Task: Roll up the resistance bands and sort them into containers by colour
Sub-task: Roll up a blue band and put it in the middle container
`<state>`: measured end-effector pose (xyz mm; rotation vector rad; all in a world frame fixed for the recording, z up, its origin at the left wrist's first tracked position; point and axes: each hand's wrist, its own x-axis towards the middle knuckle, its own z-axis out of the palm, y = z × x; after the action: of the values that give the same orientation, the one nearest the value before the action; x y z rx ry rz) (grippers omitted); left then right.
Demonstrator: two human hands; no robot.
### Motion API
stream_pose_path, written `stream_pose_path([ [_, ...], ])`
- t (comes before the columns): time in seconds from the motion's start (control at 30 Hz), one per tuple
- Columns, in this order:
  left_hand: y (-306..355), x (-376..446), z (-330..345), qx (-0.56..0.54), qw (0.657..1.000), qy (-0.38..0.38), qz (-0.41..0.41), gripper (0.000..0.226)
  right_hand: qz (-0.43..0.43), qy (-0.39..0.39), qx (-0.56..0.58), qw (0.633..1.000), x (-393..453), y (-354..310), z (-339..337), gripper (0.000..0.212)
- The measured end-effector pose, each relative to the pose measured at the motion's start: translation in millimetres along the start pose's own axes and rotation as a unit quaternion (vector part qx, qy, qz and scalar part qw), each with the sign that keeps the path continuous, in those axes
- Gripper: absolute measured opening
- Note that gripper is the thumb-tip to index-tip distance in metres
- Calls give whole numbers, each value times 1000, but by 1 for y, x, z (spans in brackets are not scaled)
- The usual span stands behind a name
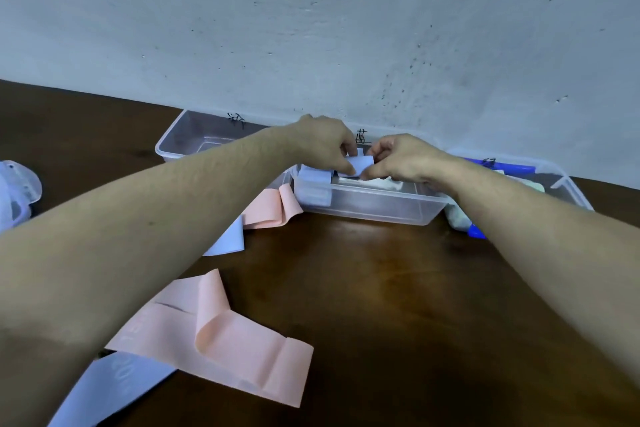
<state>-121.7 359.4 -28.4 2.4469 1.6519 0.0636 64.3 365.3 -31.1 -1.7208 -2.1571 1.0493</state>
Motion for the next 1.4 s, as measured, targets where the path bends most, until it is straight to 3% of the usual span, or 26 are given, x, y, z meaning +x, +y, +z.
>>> stream_pose_path([
  [0.27, -5, 6, 11, 39, 999, 27, 10, 36, 39, -4, -6, 999, 13, 1, 9, 38],
  [0.77, 2, 3, 17, 109, 994, 30, 7, 30, 28, 15, -54, 998, 19, -1, 18, 46],
  [1.4, 7, 1, 16, 113, 993, 30, 7, 35, 50, -2, -76, 996, 9, -5, 10, 54],
])
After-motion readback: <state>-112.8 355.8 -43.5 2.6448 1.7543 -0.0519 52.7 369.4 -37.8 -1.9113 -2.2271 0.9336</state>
